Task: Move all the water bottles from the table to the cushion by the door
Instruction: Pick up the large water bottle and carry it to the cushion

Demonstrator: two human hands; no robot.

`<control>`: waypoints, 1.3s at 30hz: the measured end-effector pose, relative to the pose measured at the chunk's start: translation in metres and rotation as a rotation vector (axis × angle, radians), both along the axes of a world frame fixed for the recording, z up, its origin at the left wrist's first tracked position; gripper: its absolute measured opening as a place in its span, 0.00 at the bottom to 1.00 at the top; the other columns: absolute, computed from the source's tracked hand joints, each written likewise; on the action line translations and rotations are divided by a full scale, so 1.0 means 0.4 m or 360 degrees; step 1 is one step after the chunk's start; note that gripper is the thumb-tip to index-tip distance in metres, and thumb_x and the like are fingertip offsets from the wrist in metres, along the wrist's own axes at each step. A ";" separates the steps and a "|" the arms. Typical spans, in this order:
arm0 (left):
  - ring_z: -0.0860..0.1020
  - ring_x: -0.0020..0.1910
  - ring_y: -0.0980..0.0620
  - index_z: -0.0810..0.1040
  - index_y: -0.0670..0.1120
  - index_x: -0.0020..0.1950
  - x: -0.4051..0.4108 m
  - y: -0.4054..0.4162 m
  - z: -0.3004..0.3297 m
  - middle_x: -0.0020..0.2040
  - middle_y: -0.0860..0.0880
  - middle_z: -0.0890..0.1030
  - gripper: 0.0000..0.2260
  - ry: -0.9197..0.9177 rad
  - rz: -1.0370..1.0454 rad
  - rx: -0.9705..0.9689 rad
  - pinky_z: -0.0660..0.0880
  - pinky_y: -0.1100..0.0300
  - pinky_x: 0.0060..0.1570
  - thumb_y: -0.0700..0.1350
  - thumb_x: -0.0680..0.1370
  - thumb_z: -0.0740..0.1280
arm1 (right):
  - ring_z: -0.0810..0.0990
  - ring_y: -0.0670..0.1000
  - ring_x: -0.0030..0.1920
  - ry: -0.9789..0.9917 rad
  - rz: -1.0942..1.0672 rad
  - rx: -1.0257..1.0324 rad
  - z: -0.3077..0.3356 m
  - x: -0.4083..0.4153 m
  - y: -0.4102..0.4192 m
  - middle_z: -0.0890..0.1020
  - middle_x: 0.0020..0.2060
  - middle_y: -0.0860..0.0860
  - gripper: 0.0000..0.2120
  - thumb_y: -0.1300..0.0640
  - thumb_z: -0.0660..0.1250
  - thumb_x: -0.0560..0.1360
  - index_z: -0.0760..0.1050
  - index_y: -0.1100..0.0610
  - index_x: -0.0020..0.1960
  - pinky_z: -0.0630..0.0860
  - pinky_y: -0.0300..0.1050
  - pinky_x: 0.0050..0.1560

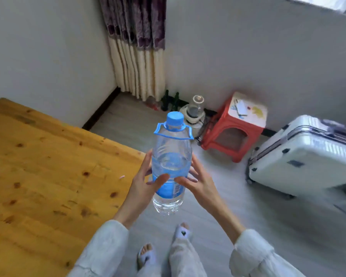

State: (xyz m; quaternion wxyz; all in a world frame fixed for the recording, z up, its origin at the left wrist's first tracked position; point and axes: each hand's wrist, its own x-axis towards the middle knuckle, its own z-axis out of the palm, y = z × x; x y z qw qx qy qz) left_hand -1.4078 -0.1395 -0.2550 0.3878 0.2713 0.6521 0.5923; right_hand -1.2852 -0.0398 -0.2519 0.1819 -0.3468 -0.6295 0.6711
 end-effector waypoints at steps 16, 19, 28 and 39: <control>0.76 0.54 0.69 0.59 0.62 0.69 0.994 0.334 0.059 0.59 0.55 0.77 0.31 0.0078 -0.1323 0.0237 0.74 0.73 0.45 0.39 0.73 0.67 | 0.77 0.48 0.60 0.0097 -0.1133 0.0224 0.052 1.104 0.065 0.79 0.59 0.47 0.33 0.55 0.74 0.65 0.65 0.44 0.66 0.76 0.45 0.58; 0.76 0.53 0.70 0.61 0.65 0.65 1.200 0.385 0.077 0.57 0.61 0.78 0.29 0.0031 -0.1524 0.0341 0.74 0.74 0.45 0.40 0.73 0.67 | 0.78 0.46 0.60 0.0097 -0.1313 0.0280 0.077 1.307 0.069 0.80 0.58 0.44 0.32 0.57 0.74 0.66 0.66 0.43 0.65 0.76 0.39 0.55; 0.76 0.59 0.61 0.62 0.65 0.67 1.774 0.550 0.148 0.58 0.59 0.80 0.27 -0.0037 -0.2333 0.0464 0.74 0.69 0.50 0.47 0.73 0.67 | 0.77 0.48 0.61 0.0079 -0.2071 0.0370 0.102 1.818 0.068 0.77 0.62 0.51 0.35 0.63 0.73 0.66 0.63 0.50 0.68 0.75 0.42 0.58; 0.70 0.67 0.59 0.61 0.62 0.70 2.423 0.872 0.151 0.66 0.58 0.74 0.27 -0.0192 -0.2907 0.0544 0.71 0.65 0.61 0.47 0.74 0.67 | 0.80 0.48 0.56 -0.0036 -0.2604 0.0494 0.127 2.364 0.278 0.81 0.56 0.50 0.32 0.66 0.72 0.67 0.65 0.54 0.66 0.76 0.40 0.54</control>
